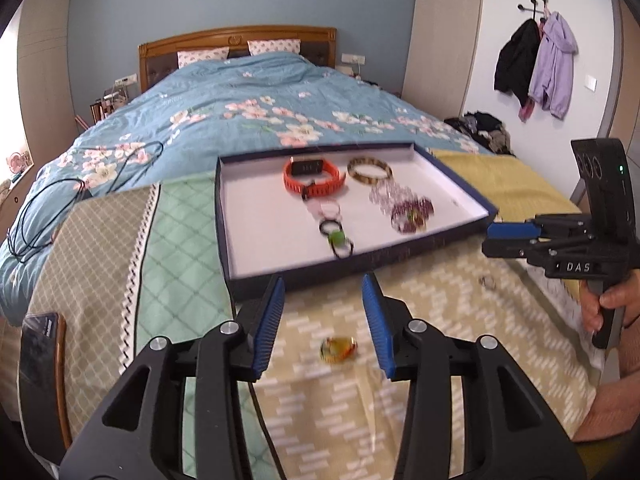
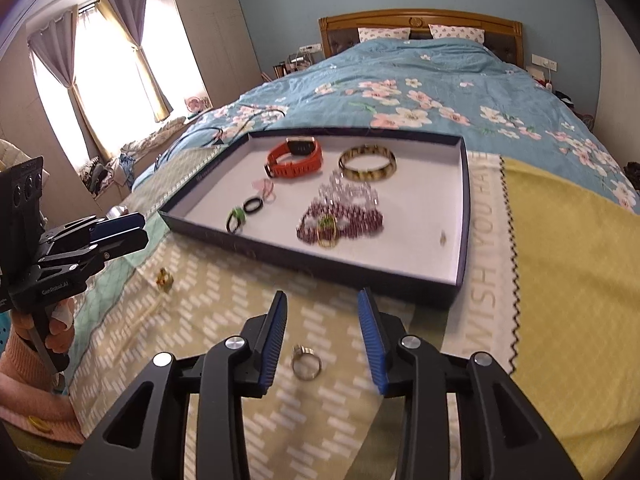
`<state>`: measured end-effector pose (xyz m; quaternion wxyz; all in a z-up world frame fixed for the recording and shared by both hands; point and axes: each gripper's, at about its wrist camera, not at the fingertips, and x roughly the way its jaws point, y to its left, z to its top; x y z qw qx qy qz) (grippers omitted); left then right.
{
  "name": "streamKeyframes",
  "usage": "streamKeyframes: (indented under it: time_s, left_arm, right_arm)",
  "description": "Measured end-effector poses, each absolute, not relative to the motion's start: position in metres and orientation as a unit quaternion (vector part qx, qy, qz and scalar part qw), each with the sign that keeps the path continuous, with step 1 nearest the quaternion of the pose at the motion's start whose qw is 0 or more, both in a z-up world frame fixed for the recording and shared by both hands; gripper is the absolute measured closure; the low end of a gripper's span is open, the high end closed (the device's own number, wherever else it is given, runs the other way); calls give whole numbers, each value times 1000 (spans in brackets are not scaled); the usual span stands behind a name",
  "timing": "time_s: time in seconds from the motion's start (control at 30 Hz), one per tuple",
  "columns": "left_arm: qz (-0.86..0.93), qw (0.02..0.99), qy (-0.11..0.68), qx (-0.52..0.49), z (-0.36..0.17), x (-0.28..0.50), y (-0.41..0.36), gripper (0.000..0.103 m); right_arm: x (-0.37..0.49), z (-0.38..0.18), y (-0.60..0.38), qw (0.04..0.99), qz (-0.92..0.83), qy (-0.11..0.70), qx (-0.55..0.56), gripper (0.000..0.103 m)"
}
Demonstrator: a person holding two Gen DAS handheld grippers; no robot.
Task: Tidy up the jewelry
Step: 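Grasp the amber-stone ring with the left tool while the right tool grasps the silver ring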
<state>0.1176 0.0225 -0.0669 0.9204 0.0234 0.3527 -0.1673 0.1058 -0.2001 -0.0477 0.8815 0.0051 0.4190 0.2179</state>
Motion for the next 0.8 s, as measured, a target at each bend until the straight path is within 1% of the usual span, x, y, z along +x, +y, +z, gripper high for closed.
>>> streamKeyframes:
  time_s: [0.3,0.47,0.6,0.67,0.73,0.8]
  left_arm:
    - [-177,896,405,31,-93,117,13,62]
    - [-179,883,434,22,-103,126,12,65]
    - [-174,883,436,25,-104,129,10,67]
    - [-172,883,436,27,-104,130,9,77]
    - [-170,883,436,24,-103,130,10,82]
    - [-168,884,436,22,-103,130,9,82]
  right_arm:
    - [94,-61,-203,874,213,437,17,63]
    - [93,-60,-202,874,212,436,16,63]
    - [92,-60,-201,875,211,436,12,63]
    - [91,-60,-199,875,210,437,7,63]
    - [88,-61,-197,874,209,439,0,63]
    - [86,-61,-193,873,210,440,-11,63]
